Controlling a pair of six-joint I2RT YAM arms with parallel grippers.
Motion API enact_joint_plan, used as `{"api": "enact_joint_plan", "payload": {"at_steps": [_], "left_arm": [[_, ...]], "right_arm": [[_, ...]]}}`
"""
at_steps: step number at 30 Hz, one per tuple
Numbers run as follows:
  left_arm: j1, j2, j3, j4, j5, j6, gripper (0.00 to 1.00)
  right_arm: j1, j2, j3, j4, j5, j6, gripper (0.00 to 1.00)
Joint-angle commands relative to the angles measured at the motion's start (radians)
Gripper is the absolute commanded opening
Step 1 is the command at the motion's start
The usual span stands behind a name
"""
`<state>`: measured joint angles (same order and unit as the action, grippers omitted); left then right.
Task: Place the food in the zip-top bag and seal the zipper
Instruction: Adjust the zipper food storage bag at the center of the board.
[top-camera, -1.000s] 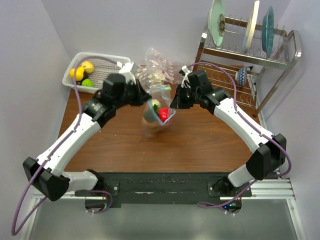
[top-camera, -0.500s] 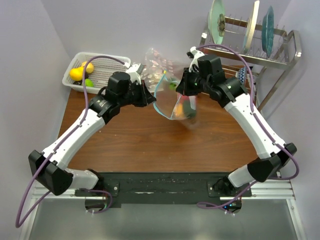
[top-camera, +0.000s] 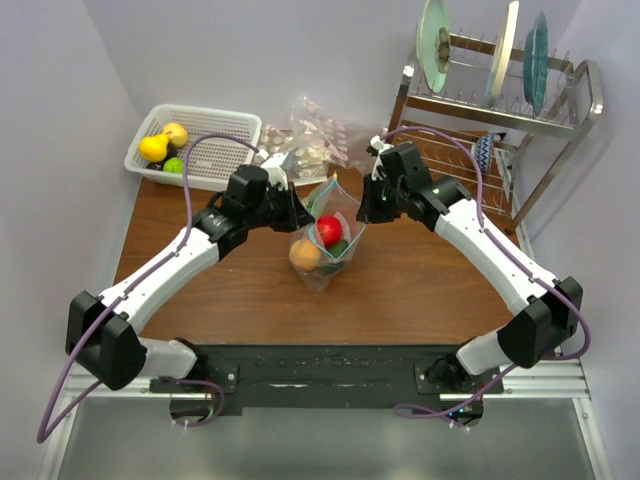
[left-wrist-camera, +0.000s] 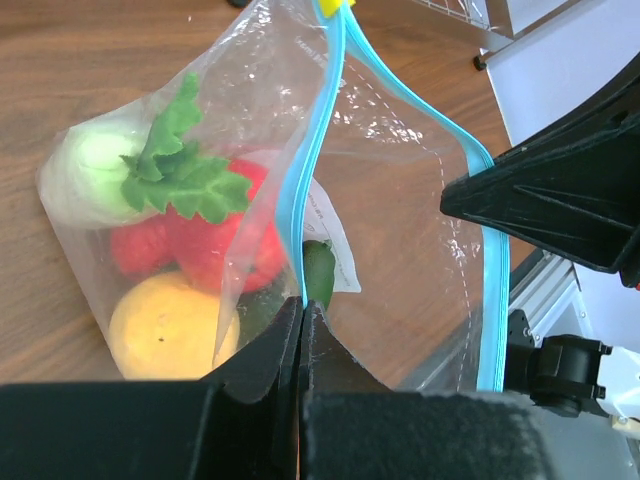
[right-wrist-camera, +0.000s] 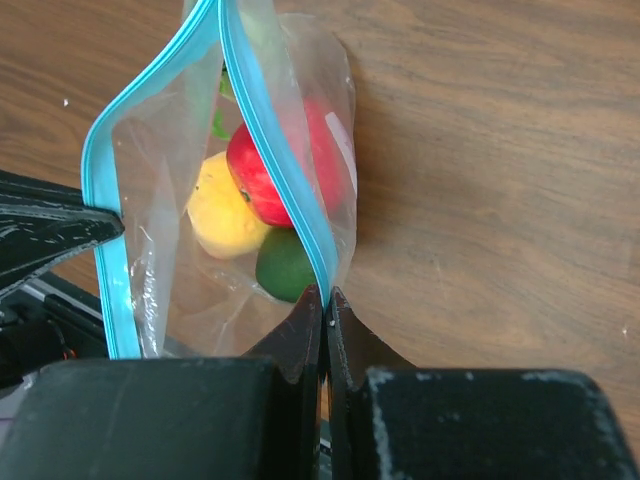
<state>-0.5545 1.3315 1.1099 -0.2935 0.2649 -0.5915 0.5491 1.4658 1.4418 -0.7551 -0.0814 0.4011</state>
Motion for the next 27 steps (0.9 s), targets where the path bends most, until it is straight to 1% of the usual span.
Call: {"api": "enact_joint_plan", "payload": {"at_steps": [1, 4, 5, 6, 8, 9, 12, 14, 16, 17, 18, 20, 21, 22, 23, 24, 25, 27], "left_arm": [[0.007, -0.017, 0.019, 0.073, 0.001, 0.004, 0.0], [0.016, -0.017, 0.057, 0.016, -0.026, 0.027, 0.0], [0.025, -0.018, 0.064, 0.008, -0.026, 0.033, 0.03], [0.03, -0.018, 0.074, 0.002, -0.024, 0.035, 0.09], [0.042, -0.02, 0.082, -0.009, -0.009, 0.036, 0.16], [0.045, -0.025, 0.087, -0.007, -0.004, 0.036, 0.22], [0.056, -0.029, 0.093, -0.009, 0.013, 0.033, 0.27], [0.062, -0.029, 0.096, -0.007, 0.025, 0.032, 0.28], [0.067, -0.029, 0.102, -0.006, 0.031, 0.032, 0.34], [0.074, -0.031, 0.106, -0.007, 0.031, 0.033, 0.4], [0.079, -0.029, 0.11, -0.013, 0.033, 0.036, 0.59], [0.109, -0.032, 0.122, -0.039, 0.033, 0.047, 0.79], [0.122, -0.035, 0.125, -0.05, 0.028, 0.053, 0.91], [0.134, -0.04, 0.13, -0.076, 0.019, 0.07, 0.96], [0.169, -0.049, 0.143, -0.094, 0.005, 0.078, 1.0], [0.191, -0.051, 0.152, -0.114, -0.024, 0.087, 1.0], [0.238, -0.054, 0.162, -0.151, -0.038, 0.099, 1.0], [0.28, -0.052, 0.197, -0.196, -0.077, 0.11, 1.0]], "right_arm": [[0.0, -0.045, 0.014, 0.083, 0.005, 0.015, 0.0], [-0.001, -0.048, 0.043, 0.073, 0.015, 0.01, 0.0], [0.0, -0.048, 0.051, 0.065, 0.02, 0.008, 0.0], [0.0, -0.048, 0.066, 0.063, 0.02, 0.007, 0.0], [0.0, -0.042, 0.081, 0.054, 0.02, 0.007, 0.0], [0.0, -0.041, 0.097, 0.051, 0.017, 0.007, 0.0], [0.0, -0.038, 0.123, 0.046, 0.011, 0.008, 0.0], [0.0, -0.035, 0.143, 0.043, 0.012, 0.008, 0.0], [0.0, -0.033, 0.149, 0.043, 0.011, 0.005, 0.0], [-0.001, -0.032, 0.143, 0.046, 0.012, 0.002, 0.0], [-0.002, -0.029, 0.137, 0.048, 0.014, -0.001, 0.0], [-0.001, -0.021, 0.108, 0.051, 0.029, -0.007, 0.0], [-0.002, -0.019, 0.092, 0.056, 0.035, -0.007, 0.0], [0.0, -0.016, 0.077, 0.063, 0.048, -0.008, 0.0], [0.0, -0.018, 0.046, 0.082, 0.052, -0.002, 0.0], [-0.001, -0.019, 0.033, 0.091, 0.055, 0.001, 0.0], [-0.002, -0.019, 0.02, 0.105, 0.054, 0.002, 0.0], [-0.002, -0.019, 0.0, 0.117, 0.049, 0.007, 0.0]]}}
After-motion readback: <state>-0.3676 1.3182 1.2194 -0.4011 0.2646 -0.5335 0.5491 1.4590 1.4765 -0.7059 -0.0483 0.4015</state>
